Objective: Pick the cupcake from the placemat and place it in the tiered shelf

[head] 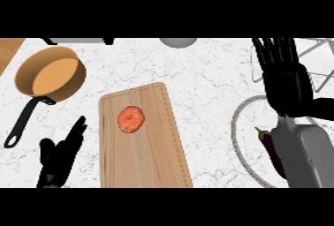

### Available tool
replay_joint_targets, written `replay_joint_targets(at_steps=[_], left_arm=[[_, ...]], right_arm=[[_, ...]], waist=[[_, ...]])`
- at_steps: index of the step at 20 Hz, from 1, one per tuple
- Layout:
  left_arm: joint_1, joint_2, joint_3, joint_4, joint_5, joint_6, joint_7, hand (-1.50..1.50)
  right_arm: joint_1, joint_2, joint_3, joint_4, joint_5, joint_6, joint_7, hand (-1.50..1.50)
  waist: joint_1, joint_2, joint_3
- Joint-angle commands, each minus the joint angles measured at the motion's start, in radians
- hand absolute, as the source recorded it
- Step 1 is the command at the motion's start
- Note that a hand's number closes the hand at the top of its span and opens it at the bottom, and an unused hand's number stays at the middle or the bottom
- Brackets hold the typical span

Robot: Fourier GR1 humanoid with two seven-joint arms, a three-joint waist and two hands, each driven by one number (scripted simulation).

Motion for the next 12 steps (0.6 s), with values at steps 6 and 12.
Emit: replay_joint_targets(at_steps=[6, 12], left_arm=[[0.02, 0.018, 0.107, -0.027, 0.063, 0.033, 0.053, 0.0], [-0.032, -0.007, 0.095, -0.023, 0.108, -0.002, 0.109, 0.0]], right_arm=[[0.147, -0.509, -0.214, 0.149, 0.004, 0.409, -0.039, 1.5], [0.279, -0.665, -0.231, 0.495, 0.154, 0.538, -0.178, -1.5]], waist=[[-0.058, 0.009, -0.006], [-0.026, 0.019, -0.002]])
